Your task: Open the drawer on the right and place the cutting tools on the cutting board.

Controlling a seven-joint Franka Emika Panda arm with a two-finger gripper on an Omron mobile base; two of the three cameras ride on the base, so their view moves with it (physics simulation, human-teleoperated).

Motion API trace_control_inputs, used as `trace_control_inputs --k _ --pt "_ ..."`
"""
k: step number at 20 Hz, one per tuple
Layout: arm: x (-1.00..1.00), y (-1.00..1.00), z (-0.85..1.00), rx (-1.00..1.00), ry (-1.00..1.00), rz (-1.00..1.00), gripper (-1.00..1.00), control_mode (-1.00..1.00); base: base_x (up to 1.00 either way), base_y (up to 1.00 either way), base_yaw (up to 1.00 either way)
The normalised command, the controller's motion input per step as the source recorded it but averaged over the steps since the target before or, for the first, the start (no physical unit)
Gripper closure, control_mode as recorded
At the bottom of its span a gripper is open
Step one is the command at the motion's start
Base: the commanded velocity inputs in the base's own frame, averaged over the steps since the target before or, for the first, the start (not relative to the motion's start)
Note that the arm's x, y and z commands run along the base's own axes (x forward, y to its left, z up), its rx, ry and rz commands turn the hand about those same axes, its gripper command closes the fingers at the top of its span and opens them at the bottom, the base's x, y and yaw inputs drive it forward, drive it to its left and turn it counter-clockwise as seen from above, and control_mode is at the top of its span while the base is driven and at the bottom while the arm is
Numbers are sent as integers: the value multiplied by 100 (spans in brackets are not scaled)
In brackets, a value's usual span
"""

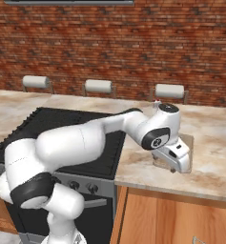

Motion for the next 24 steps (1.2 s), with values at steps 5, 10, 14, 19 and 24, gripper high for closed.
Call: trace_control_inputs --k 5,10,14,19,24 --pt "-99 0 0 -1 0 0 -100 -100 0 0 0" --pt "-61 0 0 -8 0 0 -100 -100 0 0 0" --pt "-37 0 -6 -13 0 0 -100 -100 0 0 0" --pt "-11 0 -27 -12 0 0 -100 -100 0 0 0" --pt "0 0 -38 -5 0 0 -100 -100 0 0 0"
